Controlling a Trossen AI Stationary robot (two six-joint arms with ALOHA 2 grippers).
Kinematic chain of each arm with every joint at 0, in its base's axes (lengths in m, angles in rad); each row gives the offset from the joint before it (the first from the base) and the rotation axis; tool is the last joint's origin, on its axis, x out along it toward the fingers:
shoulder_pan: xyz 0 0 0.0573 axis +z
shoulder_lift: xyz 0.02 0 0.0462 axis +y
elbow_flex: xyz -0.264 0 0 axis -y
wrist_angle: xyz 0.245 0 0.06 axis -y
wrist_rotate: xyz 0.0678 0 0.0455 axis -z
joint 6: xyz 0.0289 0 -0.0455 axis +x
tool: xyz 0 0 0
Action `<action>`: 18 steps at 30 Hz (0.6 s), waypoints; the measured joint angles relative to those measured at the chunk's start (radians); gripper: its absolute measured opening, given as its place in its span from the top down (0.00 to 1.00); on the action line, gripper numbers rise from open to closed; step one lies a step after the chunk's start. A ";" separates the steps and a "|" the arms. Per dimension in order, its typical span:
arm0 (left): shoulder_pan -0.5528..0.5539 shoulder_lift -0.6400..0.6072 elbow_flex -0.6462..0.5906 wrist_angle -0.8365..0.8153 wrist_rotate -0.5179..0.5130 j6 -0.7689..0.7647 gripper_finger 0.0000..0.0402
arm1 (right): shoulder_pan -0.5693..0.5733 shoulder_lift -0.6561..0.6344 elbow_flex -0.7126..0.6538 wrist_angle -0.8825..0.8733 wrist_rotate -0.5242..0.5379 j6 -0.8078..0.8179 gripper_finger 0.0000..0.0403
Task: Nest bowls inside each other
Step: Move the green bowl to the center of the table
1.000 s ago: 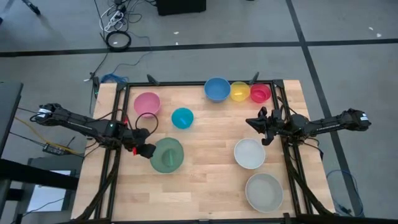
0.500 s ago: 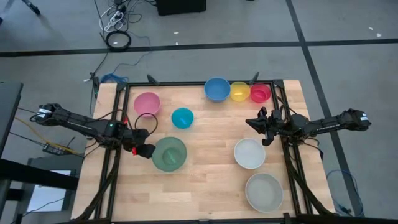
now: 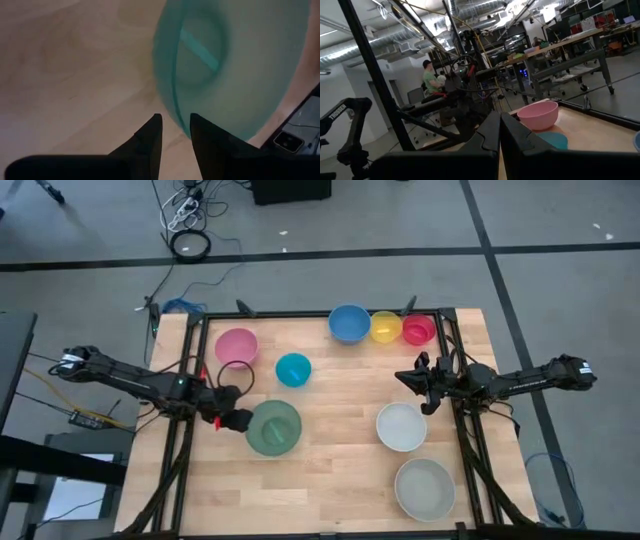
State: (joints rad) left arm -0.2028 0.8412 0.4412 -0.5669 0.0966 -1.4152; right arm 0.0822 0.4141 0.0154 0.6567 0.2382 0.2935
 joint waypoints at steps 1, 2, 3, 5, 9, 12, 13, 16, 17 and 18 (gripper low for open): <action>0.000 0.007 0.000 0.010 -0.003 0.000 0.73 | 0.000 0.000 0.000 0.000 0.000 0.000 0.99; 0.000 0.015 0.000 0.018 -0.007 0.000 0.73 | 0.000 0.000 0.000 0.000 0.000 0.000 0.99; 0.000 0.025 0.000 0.027 -0.010 0.000 0.73 | 0.000 0.000 0.000 0.000 0.000 -0.002 0.99; 0.000 0.046 0.000 0.041 -0.020 0.000 0.73 | 0.000 0.000 0.000 0.000 0.000 -0.007 0.99; 0.000 0.091 0.000 0.084 -0.033 0.011 0.74 | 0.000 0.000 0.000 0.000 0.000 -0.009 0.99; 0.000 0.119 0.000 0.132 -0.054 0.023 0.75 | 0.000 0.000 0.000 0.000 0.000 -0.009 0.99; 0.000 0.126 0.000 0.145 -0.062 0.025 0.76 | 0.000 0.000 0.000 0.000 0.000 -0.009 0.99; 0.000 0.147 0.000 0.187 -0.086 0.027 0.81 | 0.000 0.000 0.000 0.000 0.000 -0.009 0.99; 0.000 0.152 0.000 0.196 -0.093 0.028 0.82 | 0.000 0.000 0.000 0.000 0.000 -0.009 0.99; 0.001 0.158 0.000 0.203 -0.100 0.034 0.84 | 0.000 0.000 0.000 0.000 0.000 -0.009 0.99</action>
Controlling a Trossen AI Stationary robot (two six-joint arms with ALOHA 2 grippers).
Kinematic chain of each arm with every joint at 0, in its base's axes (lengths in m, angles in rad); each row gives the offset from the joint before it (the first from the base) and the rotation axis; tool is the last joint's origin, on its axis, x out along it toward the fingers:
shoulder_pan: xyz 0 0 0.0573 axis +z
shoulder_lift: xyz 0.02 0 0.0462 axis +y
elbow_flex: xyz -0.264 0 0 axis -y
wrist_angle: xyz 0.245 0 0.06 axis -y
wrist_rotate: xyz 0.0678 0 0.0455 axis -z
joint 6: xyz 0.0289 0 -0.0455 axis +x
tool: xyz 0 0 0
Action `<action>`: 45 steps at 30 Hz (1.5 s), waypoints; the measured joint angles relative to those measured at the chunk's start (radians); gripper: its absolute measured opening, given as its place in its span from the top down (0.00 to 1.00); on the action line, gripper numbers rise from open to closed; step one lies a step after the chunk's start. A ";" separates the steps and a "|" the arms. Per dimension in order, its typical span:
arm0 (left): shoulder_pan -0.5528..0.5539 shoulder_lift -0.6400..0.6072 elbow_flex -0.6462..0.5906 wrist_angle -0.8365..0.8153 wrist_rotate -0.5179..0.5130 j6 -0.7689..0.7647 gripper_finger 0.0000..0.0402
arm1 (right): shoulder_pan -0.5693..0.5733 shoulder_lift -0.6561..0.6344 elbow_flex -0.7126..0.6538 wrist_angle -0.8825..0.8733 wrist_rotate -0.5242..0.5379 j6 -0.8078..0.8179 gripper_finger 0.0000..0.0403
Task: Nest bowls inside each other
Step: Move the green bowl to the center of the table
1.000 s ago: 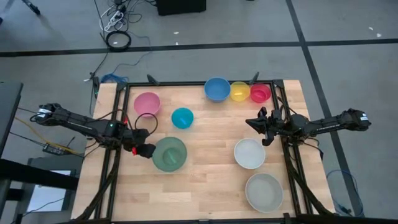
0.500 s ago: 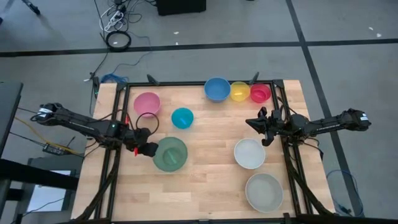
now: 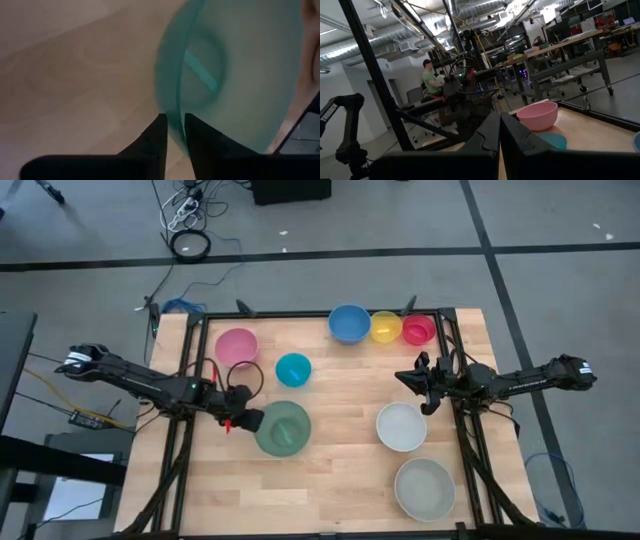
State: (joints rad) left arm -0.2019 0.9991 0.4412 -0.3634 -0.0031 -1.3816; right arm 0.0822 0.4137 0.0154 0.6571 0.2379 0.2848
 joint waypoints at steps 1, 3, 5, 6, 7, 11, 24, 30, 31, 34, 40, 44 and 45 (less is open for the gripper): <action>0.002 0.007 0.000 0.011 -0.005 0.006 0.86 | 0.000 0.000 0.000 0.000 0.000 0.000 0.99; 0.011 0.020 0.000 0.024 -0.014 0.014 0.90 | 0.000 0.000 0.000 0.000 0.000 0.000 0.99; 0.024 0.032 0.000 0.046 -0.028 0.034 0.93 | 0.000 0.000 0.000 0.000 0.000 0.000 0.99; 0.032 0.040 0.000 0.066 -0.034 0.043 0.94 | 0.000 0.000 0.000 0.001 0.000 0.000 0.99; 0.042 0.048 0.000 0.091 -0.040 0.050 0.94 | 0.000 0.000 0.000 0.001 0.000 0.000 0.99; 0.074 0.089 0.000 0.172 -0.051 0.092 0.95 | 0.000 0.000 0.000 0.003 0.000 0.001 0.99; 0.166 0.217 0.000 0.365 -0.027 0.171 0.95 | 0.000 0.000 0.000 0.004 0.000 0.003 0.99; 0.228 0.271 0.002 0.464 0.005 0.203 0.95 | 0.000 0.000 0.000 0.006 0.000 0.002 0.99; 0.236 0.280 0.006 0.466 0.014 0.208 0.95 | 0.000 0.000 0.000 0.007 0.000 0.002 0.99; 0.259 0.306 0.033 0.465 0.040 0.245 0.95 | 0.000 0.000 0.000 0.008 0.000 0.002 0.99; 0.294 0.340 0.105 0.445 0.069 0.325 0.95 | 0.000 0.000 0.000 0.008 0.000 0.002 0.99; 0.317 0.347 0.153 0.401 0.077 0.375 0.95 | 0.000 0.000 0.000 0.008 0.000 0.001 0.99; 0.323 0.351 0.165 0.386 0.079 0.385 0.95 | 0.000 0.000 0.000 0.008 0.000 0.001 0.99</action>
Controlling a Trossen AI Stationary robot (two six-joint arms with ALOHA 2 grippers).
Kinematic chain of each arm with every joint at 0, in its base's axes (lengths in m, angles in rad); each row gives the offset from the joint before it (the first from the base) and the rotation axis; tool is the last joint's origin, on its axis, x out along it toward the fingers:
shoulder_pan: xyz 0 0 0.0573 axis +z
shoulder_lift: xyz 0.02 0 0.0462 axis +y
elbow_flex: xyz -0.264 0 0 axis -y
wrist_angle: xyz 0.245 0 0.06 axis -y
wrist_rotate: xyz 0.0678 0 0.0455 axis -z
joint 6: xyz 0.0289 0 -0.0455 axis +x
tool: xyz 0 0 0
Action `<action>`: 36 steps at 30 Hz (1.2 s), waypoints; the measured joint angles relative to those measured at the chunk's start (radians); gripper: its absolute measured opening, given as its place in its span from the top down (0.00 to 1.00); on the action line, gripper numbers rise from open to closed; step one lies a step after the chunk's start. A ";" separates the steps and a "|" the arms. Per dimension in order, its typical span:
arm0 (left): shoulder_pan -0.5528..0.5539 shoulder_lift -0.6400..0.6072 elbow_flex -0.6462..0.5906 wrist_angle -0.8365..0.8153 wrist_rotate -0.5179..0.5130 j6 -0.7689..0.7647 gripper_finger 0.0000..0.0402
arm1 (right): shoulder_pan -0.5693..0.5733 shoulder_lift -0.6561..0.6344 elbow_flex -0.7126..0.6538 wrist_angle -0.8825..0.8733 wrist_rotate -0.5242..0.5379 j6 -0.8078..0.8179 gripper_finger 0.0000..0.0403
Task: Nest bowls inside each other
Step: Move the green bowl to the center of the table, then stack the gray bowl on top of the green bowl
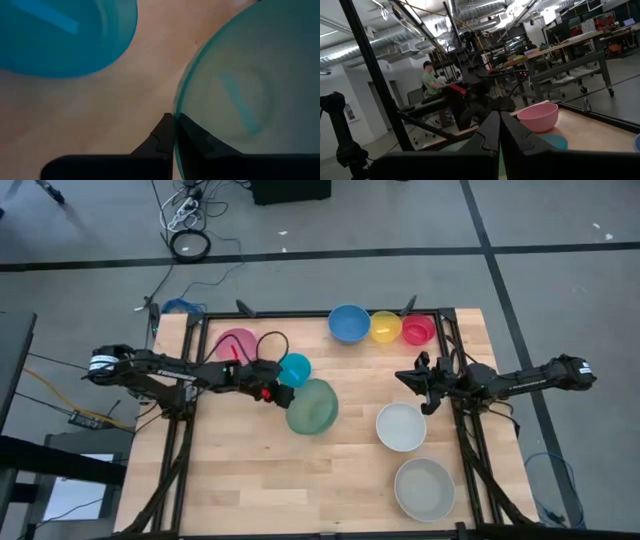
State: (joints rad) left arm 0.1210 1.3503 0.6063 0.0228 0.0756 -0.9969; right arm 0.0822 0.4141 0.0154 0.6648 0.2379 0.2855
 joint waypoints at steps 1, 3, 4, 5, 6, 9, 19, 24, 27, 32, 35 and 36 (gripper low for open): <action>0.005 0.000 0.006 -0.011 0.003 0.007 0.95 | 0.000 0.000 0.000 0.000 0.000 0.000 0.99; 0.013 -0.001 0.015 -0.028 0.014 0.024 0.95 | 0.000 0.000 0.000 0.000 0.000 0.000 0.99; 0.017 -0.001 0.019 -0.034 0.018 0.025 0.95 | 0.000 0.000 0.000 0.000 0.000 0.000 0.99; 0.019 -0.001 0.022 -0.044 0.021 0.027 0.95 | 0.000 0.000 0.000 0.000 0.000 0.000 0.99; 0.023 -0.001 0.022 -0.045 0.027 0.030 0.95 | 0.000 0.000 0.000 0.000 0.000 0.000 0.99; 0.027 -0.001 0.022 -0.046 0.042 0.030 0.94 | 0.000 0.000 0.000 0.000 0.000 -0.003 0.99; 0.032 -0.001 0.022 -0.048 0.054 0.031 0.82 | 0.000 0.000 0.000 0.001 0.000 -0.009 0.99; 0.039 -0.001 0.022 -0.036 0.054 0.047 0.82 | 0.000 0.000 0.000 0.000 0.000 -0.006 0.99; 0.046 -0.002 0.025 -0.037 0.069 0.063 0.81 | 0.000 0.000 0.000 -0.010 -0.016 0.041 0.99; 0.055 -0.002 0.068 -0.035 0.094 0.129 0.81 | 0.000 0.000 0.000 -0.090 -0.098 0.219 0.99; 0.063 -0.002 0.109 -0.041 0.103 0.175 0.81 | 0.003 0.000 0.000 -0.133 -0.162 0.320 0.99; 0.067 -0.002 0.126 -0.044 0.104 0.191 0.81 | 0.006 0.000 0.000 -0.137 -0.180 0.341 0.99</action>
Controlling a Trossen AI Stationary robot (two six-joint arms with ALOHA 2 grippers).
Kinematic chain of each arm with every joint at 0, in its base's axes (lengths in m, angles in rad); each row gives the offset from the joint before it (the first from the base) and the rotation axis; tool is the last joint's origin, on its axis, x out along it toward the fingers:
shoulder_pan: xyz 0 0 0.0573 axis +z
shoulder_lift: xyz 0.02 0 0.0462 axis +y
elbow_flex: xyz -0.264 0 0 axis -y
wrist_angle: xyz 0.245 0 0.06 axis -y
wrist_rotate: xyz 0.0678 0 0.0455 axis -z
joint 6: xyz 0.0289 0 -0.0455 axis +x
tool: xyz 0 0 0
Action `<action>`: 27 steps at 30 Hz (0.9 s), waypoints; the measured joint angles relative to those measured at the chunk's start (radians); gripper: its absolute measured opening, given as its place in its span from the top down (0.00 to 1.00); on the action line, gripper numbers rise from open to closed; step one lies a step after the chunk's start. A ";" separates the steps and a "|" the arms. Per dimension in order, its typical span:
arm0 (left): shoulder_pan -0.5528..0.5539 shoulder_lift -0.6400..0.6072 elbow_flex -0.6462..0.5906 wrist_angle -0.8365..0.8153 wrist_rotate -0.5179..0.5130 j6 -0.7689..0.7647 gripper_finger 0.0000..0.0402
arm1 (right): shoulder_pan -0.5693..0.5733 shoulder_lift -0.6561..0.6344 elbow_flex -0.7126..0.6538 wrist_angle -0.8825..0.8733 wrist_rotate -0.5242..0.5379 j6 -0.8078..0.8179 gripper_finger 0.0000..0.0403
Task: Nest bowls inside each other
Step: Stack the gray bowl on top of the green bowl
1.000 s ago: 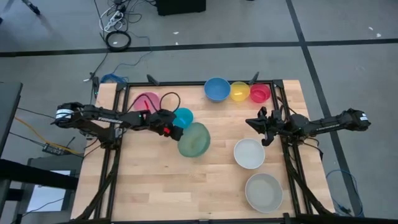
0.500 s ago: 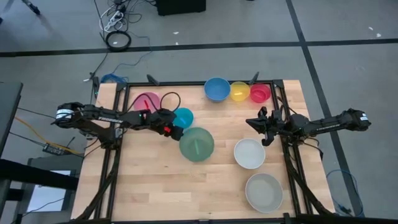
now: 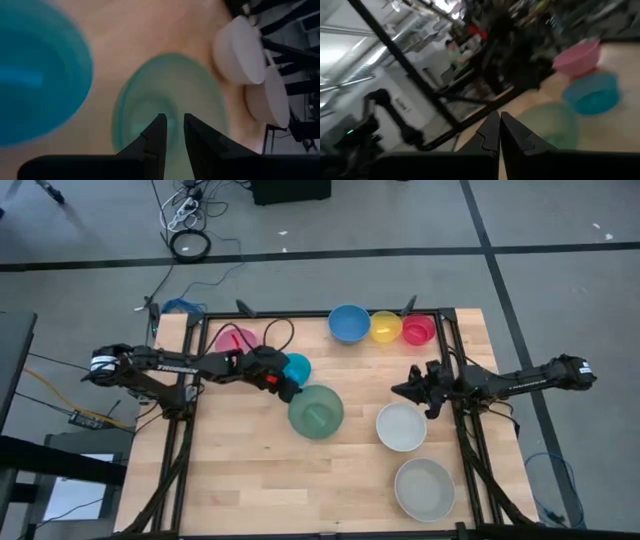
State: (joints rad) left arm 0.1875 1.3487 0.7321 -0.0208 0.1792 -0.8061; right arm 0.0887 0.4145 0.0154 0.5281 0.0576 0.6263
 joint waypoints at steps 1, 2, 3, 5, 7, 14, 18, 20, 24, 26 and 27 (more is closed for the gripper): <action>0.003 0.000 0.017 -0.007 0.000 0.020 0.81 | 0.004 0.000 0.000 -0.001 -0.013 0.014 0.99; 0.007 0.000 0.033 -0.015 0.001 0.039 0.81 | 0.009 0.000 0.000 0.001 -0.023 0.020 0.99; 0.011 0.000 0.050 -0.027 0.003 0.056 0.81 | 0.012 0.000 0.000 0.004 -0.033 0.022 0.99; 0.020 0.000 0.087 -0.047 0.011 0.097 0.81 | 0.014 0.000 0.000 0.016 -0.038 0.024 0.99; 0.031 0.000 0.128 -0.072 0.016 0.137 0.81 | 0.014 -0.001 0.000 0.037 -0.037 0.004 0.99; 0.070 -0.001 0.250 -0.147 0.014 0.268 0.81 | -0.025 -0.001 0.000 0.171 0.023 -0.122 0.99; 0.093 -0.001 0.293 -0.179 0.007 0.327 0.81 | -0.071 -0.001 0.000 0.223 0.094 -0.153 0.98; 0.103 -0.001 0.311 -0.181 0.006 0.349 0.81 | -0.098 -0.002 0.000 0.234 0.129 -0.153 0.97; 0.116 -0.001 0.339 -0.188 0.006 0.362 0.81 | -0.151 -0.002 0.000 0.199 0.049 -0.062 0.93; 0.120 -0.001 0.347 -0.188 0.007 0.370 0.81 | -0.167 -0.002 0.000 0.154 -0.075 0.033 0.91; 0.121 -0.001 0.348 -0.188 0.007 0.378 0.81 | -0.167 -0.002 0.000 0.129 -0.131 0.077 0.90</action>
State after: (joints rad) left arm 0.3084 1.3477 1.0805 -0.2087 0.1860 -0.4285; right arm -0.0783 0.4122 0.0154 0.6568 -0.0732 0.7037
